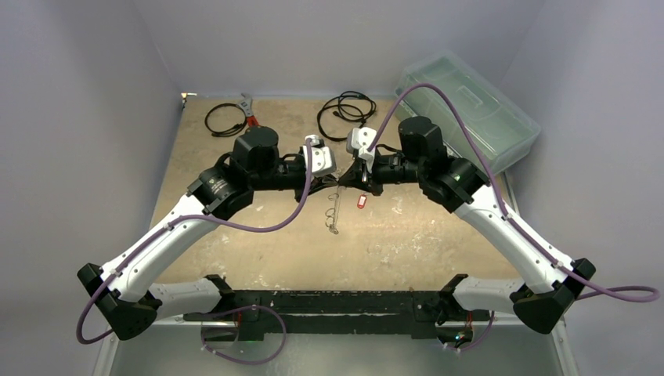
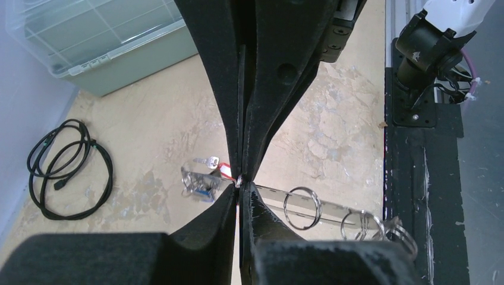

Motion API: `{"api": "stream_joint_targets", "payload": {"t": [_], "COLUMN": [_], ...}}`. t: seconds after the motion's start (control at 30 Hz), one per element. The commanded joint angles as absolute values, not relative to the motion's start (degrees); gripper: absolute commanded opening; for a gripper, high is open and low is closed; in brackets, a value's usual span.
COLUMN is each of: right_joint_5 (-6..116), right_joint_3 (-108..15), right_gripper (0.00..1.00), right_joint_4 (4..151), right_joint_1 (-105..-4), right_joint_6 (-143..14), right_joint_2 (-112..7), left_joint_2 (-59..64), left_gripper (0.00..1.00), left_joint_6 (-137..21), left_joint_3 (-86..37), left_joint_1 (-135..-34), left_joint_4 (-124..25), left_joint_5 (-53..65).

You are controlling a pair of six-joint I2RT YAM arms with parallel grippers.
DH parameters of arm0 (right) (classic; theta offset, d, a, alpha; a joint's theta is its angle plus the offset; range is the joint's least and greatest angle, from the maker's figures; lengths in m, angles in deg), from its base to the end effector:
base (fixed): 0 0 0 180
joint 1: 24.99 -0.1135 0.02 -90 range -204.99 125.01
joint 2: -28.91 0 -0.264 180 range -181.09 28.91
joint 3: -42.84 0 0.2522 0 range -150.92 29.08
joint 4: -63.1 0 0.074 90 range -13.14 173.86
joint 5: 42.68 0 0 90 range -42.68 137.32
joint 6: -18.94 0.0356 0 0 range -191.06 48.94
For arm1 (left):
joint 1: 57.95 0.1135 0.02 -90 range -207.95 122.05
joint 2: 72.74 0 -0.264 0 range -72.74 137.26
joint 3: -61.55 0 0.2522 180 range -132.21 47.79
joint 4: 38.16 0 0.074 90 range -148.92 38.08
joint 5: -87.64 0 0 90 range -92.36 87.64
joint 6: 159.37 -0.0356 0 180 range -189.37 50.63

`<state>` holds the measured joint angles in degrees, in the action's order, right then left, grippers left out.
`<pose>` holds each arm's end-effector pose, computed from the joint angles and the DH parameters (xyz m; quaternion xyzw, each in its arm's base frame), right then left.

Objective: Put the keys on the keyring

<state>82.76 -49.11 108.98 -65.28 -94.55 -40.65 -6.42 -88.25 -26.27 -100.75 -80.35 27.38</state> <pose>0.1815 0.1809 0.4159 -0.5625 0.5882 0.3281 0.4796 0.1691 -0.1806 0.4106 0.5329 0.6078 -0.3204 0.4939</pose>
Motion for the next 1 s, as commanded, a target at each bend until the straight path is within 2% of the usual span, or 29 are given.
{"api": "stream_joint_targets", "payload": {"t": [0.0,0.2,0.37,0.63,0.7,0.77,0.83,0.97], "right_joint_5": [84.71,85.73,86.42,84.97,82.04,79.85,78.48,74.93], "right_joint_3": [-49.4,-48.31,-47.87,-47.53,-47.63,-46.7,-43.94,-38.99], "right_gripper": [0.0,0.0,0.0,0.0,0.1,0.31,0.45,0.5], "right_joint_4": [106.22,104.53,104.11,103.2,102.17,99.55,94.36,86.18], "right_joint_1": [-65.96,-66.09,-66.18,-66.29,-66.26,-66.29,-66.27,-66.28], "right_joint_6": [-95.12,-95.23,-95.23,-94.68,-94.05,-92.78,-89.44,-85.69], "right_joint_2": [-37.81,-35.99,-35.43,-35.84,-35.38,-33.99,-31.41,-26.43], "left_joint_2": [-6.02,-5.91,-5.67,-6.12,-7.35,-8.97,-10.29,-12.4], "left_gripper": [0.03,0.06,0.0,0.0,0.0,0.0,0.0,0.0], "left_joint_6": [-87.89,-87.07,-86.19,-82.91,-81.45,-79.54,-77.84,-74.19], "left_joint_3": [-27.13,-26.24,-25.99,-24.29,-22.7,-20.8,-19.47,-17.1], "left_joint_1": [-100.62,-100.58,-100.66,-100.54,-100.45,-100.34,-100.28,-100.13], "left_joint_4": [-79.13,-78.65,-78.29,-73.83,-70.64,-66.67,-63.45,-57.01], "left_joint_5": [27.35,27.65,29.1,31.4,31.56,31.39,31.3,30.96]}}
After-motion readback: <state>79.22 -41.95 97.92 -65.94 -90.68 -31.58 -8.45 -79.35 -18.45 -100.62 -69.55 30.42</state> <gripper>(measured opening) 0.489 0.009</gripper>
